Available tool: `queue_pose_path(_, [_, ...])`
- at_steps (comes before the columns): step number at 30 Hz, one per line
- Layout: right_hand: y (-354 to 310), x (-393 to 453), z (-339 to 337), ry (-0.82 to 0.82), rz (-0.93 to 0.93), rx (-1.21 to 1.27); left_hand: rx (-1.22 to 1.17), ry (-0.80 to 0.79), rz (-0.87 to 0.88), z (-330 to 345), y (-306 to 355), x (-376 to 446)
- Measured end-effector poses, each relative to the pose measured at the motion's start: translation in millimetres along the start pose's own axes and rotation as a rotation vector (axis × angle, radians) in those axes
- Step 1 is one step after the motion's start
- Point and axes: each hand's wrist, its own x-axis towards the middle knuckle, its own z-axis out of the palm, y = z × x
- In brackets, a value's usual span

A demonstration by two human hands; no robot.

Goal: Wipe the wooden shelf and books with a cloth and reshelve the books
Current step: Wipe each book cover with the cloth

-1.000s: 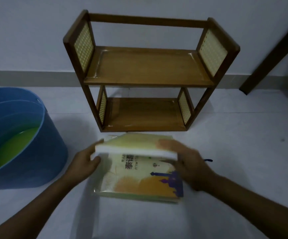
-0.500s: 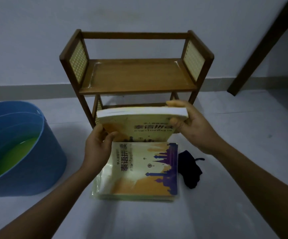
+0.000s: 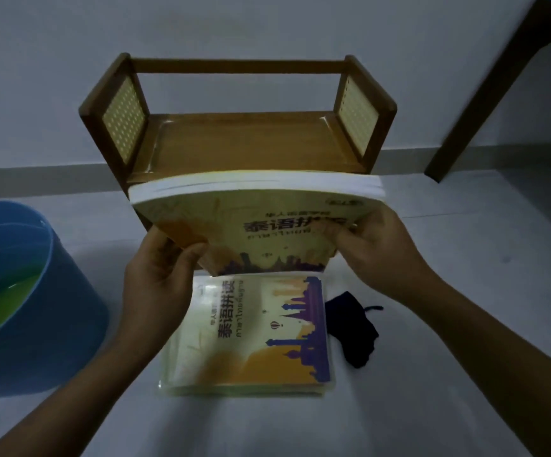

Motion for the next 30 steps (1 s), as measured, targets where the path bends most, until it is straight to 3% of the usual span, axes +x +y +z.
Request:
queue_pose_path(6, [46.9,-7.1,10.9,-0.053,0.170,-0.107,0.031,-0.106,-0.177,12.7,-34.5,-16.2])
queue_pose_path(12, [89.5,-16.6,29.7,-0.032,0.284,-0.077,0.114,-0.137,-0.208,24.9,-54.9,-24.1])
queue_pose_path(17, [83.9,-19.5,6.4,0.164,0.283,-0.037,0.062,-0.160,-0.137,41.7,-26.4,-14.4])
queue_pose_path(21, [80.0,-46.5,-48.5,0.405,0.236,-0.085,-0.006,-0.337,-0.160,99.1,1.7,-10.7])
queue_pose_path(25, [107.5,-63.6,-108.1,0.509,0.328,-0.304,-0.051,-0.581,-0.350,189.3,11.7,-18.2])
queue_pose_path(27, [135.7,-64.8,-137.8,0.455,0.436,-0.418,-0.173,-0.704,-0.477,232.6,8.1,-27.2])
queue_pose_path(30, [181.0,-60.8,-161.9,0.382,0.582,-0.523,-0.276,-0.755,-0.728,277.5,-4.7,-33.5])
